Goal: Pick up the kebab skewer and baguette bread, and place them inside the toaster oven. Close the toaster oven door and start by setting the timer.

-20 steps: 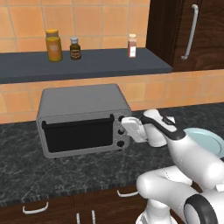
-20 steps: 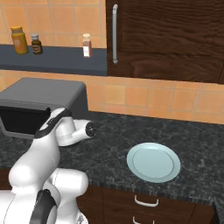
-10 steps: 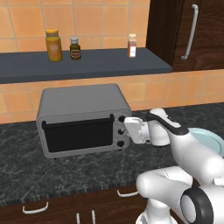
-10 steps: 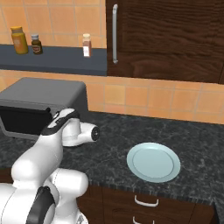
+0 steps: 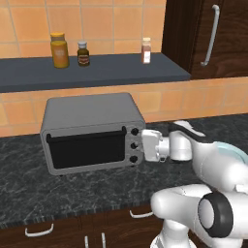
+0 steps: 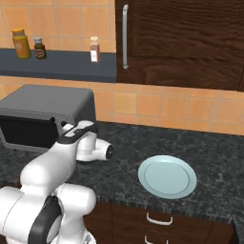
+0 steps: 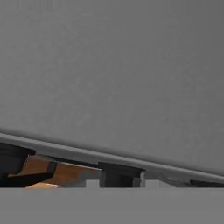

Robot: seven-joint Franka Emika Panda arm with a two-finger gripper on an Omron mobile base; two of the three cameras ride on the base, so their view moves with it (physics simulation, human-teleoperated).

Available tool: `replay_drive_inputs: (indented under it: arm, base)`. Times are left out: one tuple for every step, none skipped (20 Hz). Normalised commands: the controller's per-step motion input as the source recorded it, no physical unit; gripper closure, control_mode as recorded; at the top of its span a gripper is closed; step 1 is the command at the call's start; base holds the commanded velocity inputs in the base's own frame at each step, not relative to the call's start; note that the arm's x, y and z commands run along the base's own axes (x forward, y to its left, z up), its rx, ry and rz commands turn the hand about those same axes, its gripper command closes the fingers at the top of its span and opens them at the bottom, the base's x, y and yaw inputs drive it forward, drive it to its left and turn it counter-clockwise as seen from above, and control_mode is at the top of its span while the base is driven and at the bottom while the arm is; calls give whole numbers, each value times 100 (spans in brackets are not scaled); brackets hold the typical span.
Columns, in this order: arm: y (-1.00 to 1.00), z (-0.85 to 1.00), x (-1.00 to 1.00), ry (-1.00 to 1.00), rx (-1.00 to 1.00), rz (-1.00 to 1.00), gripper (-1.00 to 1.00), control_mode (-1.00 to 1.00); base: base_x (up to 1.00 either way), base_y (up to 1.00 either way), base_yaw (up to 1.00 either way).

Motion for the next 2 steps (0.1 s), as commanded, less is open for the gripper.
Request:
replay_drive_inputs:
  arm:
    - [-3, -19, -2, -3, 29, 0, 100, -100]
    - [-5, -20, -2, -3, 29, 0, 100, -100]
  base:
    - [0, 0, 0]
    - [0, 0, 0]
